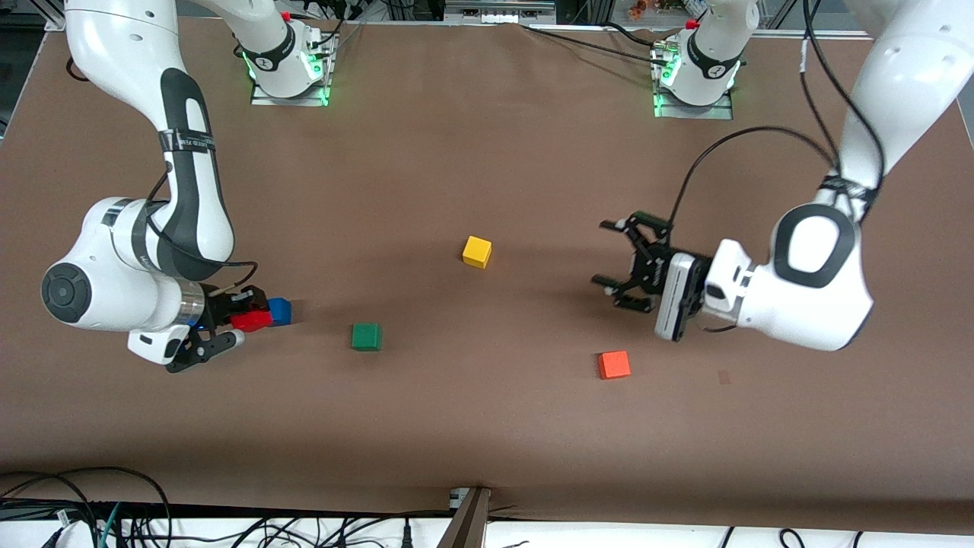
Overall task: Pass red block to right arm, stack on blue
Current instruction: 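Carry the red cube with the right gripper over the blue cube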
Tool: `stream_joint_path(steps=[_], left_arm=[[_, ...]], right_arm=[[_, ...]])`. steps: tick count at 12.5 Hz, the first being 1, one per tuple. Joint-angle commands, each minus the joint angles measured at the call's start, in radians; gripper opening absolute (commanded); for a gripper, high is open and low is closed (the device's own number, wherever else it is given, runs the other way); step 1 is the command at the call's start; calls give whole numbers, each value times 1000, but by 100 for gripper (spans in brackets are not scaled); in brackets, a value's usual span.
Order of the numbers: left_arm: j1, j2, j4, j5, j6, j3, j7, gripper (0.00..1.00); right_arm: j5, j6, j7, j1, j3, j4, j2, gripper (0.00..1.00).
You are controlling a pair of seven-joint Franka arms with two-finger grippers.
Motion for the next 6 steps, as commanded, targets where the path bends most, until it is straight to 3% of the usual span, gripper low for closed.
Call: stream_joint_path(steps=[1, 4, 5, 6], left_arm=[[43, -144, -19, 123, -177, 11, -233, 100], [74, -262, -25, 273, -313, 15, -447, 100], [49, -313, -30, 310, -328, 73, -467, 100], [-42, -374, -38, 319, -352, 192, -496, 100]], right_arm=[[-36, 77, 38, 51, -49, -89, -29, 0], [-42, 165, 129, 215, -184, -190, -36, 0], [-41, 197, 138, 280, -239, -228, -36, 0], [-41, 232, 141, 308, -259, -264, -36, 0]])
